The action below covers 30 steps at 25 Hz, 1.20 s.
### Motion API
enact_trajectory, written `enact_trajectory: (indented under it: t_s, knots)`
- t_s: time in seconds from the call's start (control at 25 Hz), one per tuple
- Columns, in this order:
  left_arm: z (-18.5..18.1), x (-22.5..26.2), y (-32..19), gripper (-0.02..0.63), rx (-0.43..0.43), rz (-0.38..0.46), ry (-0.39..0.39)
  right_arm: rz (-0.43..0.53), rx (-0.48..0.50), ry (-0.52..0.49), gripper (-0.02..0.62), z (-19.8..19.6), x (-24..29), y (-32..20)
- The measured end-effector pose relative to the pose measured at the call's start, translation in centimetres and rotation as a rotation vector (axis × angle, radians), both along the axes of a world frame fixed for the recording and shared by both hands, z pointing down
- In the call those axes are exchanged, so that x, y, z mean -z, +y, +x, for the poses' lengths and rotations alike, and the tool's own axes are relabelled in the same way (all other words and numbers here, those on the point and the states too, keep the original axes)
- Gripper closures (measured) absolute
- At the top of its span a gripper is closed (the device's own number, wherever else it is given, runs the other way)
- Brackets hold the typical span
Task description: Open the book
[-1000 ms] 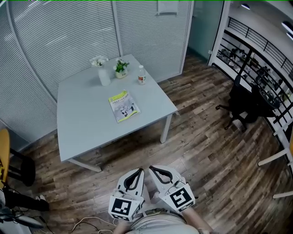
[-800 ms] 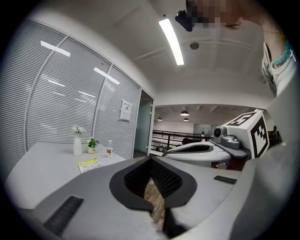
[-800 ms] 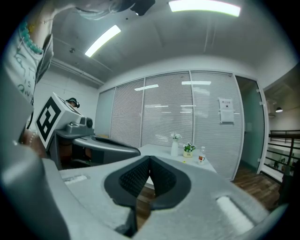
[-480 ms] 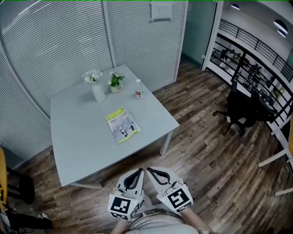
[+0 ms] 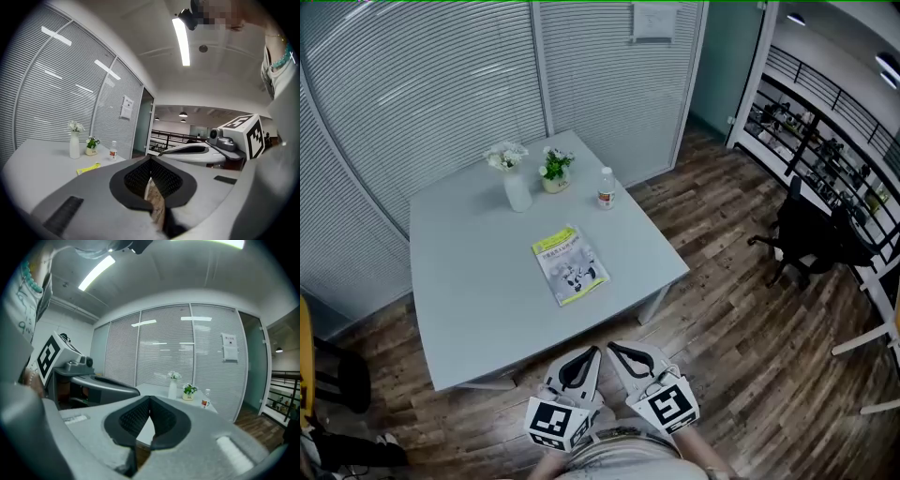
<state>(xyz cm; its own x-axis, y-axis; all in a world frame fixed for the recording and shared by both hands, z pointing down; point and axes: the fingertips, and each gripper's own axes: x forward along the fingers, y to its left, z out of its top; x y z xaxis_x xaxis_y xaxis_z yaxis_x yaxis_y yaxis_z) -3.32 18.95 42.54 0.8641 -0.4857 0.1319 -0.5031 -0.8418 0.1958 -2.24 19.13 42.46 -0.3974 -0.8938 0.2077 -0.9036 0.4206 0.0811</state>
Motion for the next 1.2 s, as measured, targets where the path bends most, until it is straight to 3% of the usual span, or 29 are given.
enact_trajectory:
  t_s: [0.8,1.2]
  knots:
    - [-3.4,-2.7,-5.9,0.607,0.044,-0.068,-0.046,-0.030,0.033,-0.016,0.594,-2.9,-1.4,-5.9]
    - [-0.3,-2.7,-13.2,0.607,0.069,-0.075,-0.045,-0.024,0.099,-0.014,0.594,-0.6,-1.9,-13.0]
